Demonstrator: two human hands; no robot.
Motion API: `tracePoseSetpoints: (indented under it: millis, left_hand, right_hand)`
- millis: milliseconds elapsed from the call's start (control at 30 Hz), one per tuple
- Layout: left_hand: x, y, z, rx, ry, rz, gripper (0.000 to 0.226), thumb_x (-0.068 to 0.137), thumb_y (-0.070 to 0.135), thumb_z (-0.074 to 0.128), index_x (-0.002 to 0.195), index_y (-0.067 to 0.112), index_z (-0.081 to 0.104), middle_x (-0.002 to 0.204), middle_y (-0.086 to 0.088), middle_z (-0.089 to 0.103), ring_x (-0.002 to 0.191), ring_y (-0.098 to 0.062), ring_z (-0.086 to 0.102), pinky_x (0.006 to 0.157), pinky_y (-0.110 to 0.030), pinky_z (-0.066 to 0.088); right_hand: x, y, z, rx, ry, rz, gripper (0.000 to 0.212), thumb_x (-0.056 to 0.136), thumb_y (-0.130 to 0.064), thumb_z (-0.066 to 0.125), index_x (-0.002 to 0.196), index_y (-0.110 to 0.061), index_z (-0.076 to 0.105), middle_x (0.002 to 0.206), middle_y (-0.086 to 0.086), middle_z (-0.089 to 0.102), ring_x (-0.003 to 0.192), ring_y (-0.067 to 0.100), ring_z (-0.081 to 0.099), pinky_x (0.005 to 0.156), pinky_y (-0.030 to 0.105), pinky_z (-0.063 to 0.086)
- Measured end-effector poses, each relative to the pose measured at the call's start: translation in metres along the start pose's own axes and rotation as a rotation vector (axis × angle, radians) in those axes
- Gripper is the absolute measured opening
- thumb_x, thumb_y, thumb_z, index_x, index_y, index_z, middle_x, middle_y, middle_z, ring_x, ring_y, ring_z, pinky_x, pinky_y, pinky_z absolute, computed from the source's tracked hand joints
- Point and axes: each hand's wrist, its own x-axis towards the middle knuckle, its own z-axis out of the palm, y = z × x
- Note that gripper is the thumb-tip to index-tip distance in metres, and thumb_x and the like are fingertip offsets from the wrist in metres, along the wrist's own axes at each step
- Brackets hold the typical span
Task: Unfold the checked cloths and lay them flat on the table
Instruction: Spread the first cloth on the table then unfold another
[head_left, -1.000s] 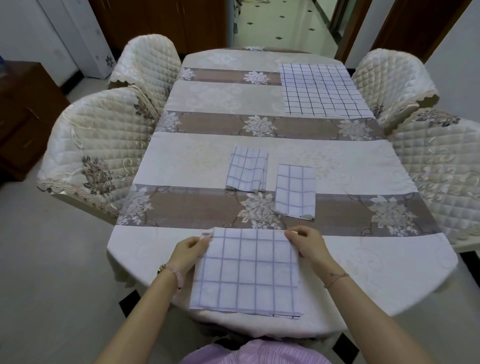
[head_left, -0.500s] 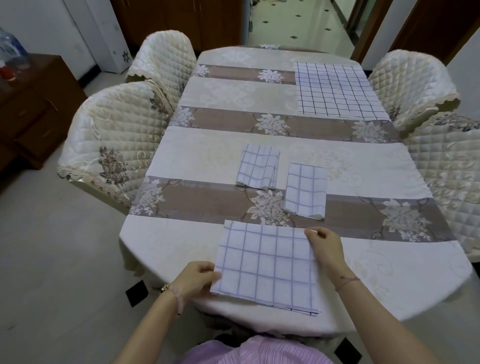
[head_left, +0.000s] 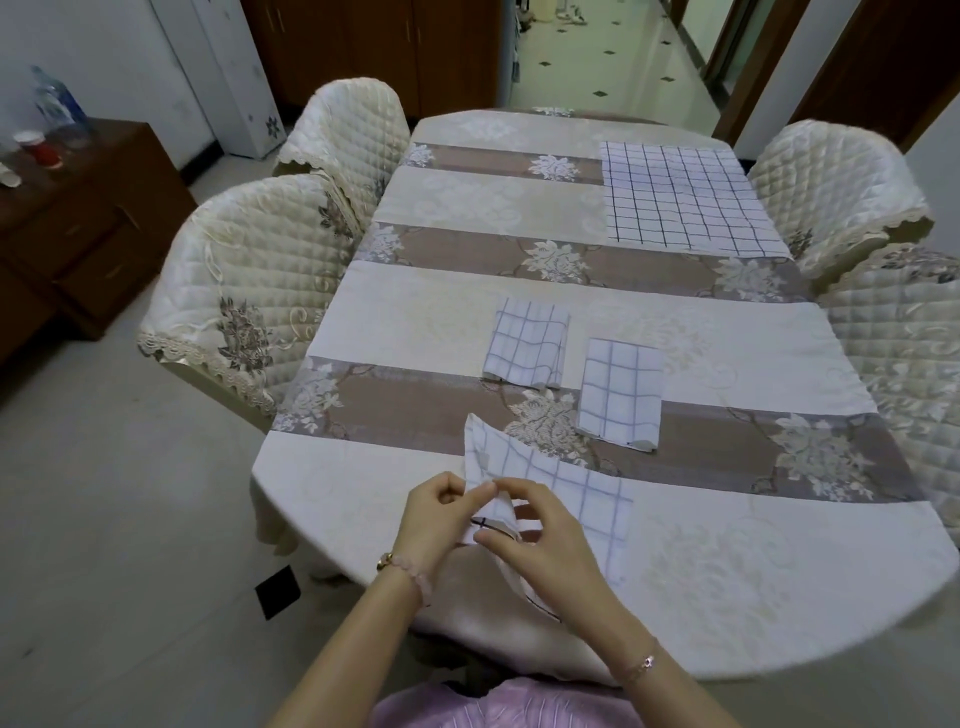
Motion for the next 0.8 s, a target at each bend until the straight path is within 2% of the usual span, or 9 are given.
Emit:
tracePoseSetpoints:
  millis: [67,133,200,267,333,433,567,700,800]
  left_hand:
    - [0.000,0.004,0.003,0.005,-0.005,-0.003,0.033,0.080,0.021,0.073,0.061,0.012,0.048,0.064,-0.012,0.041,0.066,-0.022,0.043,0.052,-0.029,0.041]
    - [-0.002,0.007,0.004,-0.010,-0.041,-0.006,0.024,0.083,0.021,0.069,0.072,0.003,0.058,0.075,-0.015,0.048,0.073,-0.023,0.050,0.058,-0.032,0.050]
    - [-0.004,0.012,0.004,-0.078,-0.093,-0.005,0.020,0.087,0.012,0.064,0.091,-0.008,0.061,0.082,-0.017,0.057,0.078,-0.023,0.058,0.065,-0.030,0.057]
    - [-0.006,0.017,0.002,-0.116,-0.135,0.007,0.014,0.086,0.001,0.062,0.097,-0.008,0.063,0.084,-0.015,0.064,0.078,-0.019,0.064,0.067,-0.026,0.059]
    - [-0.007,0.021,-0.002,-0.099,-0.150,0.015,0.014,0.083,-0.003,0.064,0.097,-0.001,0.068,0.086,-0.012,0.066,0.079,-0.019,0.066,0.070,-0.026,0.060]
    - [-0.005,0.027,-0.015,-0.077,-0.101,0.012,0.012,0.085,0.001,0.064,0.096,0.004,0.069,0.090,-0.010,0.065,0.084,-0.019,0.062,0.075,-0.031,0.056]
    - [0.006,0.038,-0.046,-0.106,0.007,0.031,0.007,0.088,0.004,0.060,0.087,0.008,0.067,0.084,-0.006,0.064,0.080,-0.019,0.059,0.073,-0.034,0.052]
    - [0.019,0.052,-0.074,-0.063,0.102,0.082,0.011,0.092,0.010,0.056,0.084,0.016,0.063,0.080,-0.001,0.060,0.070,-0.012,0.053,0.062,-0.026,0.045]
    - [0.032,0.064,-0.092,-0.014,0.171,0.133,0.011,0.090,0.014,0.061,0.082,0.021,0.065,0.084,-0.005,0.059,0.069,-0.016,0.050,0.056,-0.029,0.038]
  right_hand:
    - [0.000,-0.001,-0.001,0.006,0.032,-0.012,0.036,0.074,-0.024,0.075,0.104,-0.036,0.060,0.106,-0.021,0.060,0.095,-0.010,0.056,0.072,0.011,0.048]
    - [0.001,0.000,-0.004,0.032,0.043,-0.006,0.026,0.076,-0.024,0.074,0.098,-0.034,0.063,0.100,-0.019,0.065,0.091,-0.007,0.059,0.070,0.011,0.048]
    - [0.003,0.000,-0.008,0.079,0.067,0.000,0.013,0.078,-0.024,0.073,0.089,-0.029,0.067,0.091,-0.015,0.070,0.083,-0.001,0.064,0.069,0.014,0.049]
    - [0.006,0.000,-0.012,0.111,0.112,-0.013,0.003,0.081,-0.022,0.070,0.079,-0.024,0.069,0.081,-0.012,0.072,0.074,0.001,0.065,0.066,0.013,0.047]
    - [0.010,0.001,-0.019,0.152,0.156,-0.012,0.013,0.083,-0.017,0.068,0.070,-0.020,0.068,0.069,-0.012,0.069,0.063,0.000,0.060,0.060,0.012,0.043]
    - [0.018,0.007,-0.036,0.215,0.225,0.015,0.024,0.084,-0.008,0.066,0.063,-0.018,0.062,0.055,-0.013,0.058,0.056,-0.001,0.049,0.057,0.017,0.039]
    - [0.030,0.017,-0.069,0.323,0.281,0.105,0.015,0.086,-0.011,0.064,0.076,0.001,0.066,0.067,0.003,0.056,0.070,0.015,0.048,0.064,0.030,0.037]
    - [0.041,0.025,-0.102,0.349,0.295,0.161,0.034,0.082,-0.024,0.068,0.080,0.009,0.061,0.073,0.010,0.051,0.071,0.020,0.044,0.067,0.035,0.035]
    - [0.047,0.028,-0.119,0.327,0.296,0.174,0.049,0.077,-0.032,0.067,0.086,0.015,0.055,0.077,0.011,0.048,0.072,0.021,0.041,0.068,0.036,0.031]
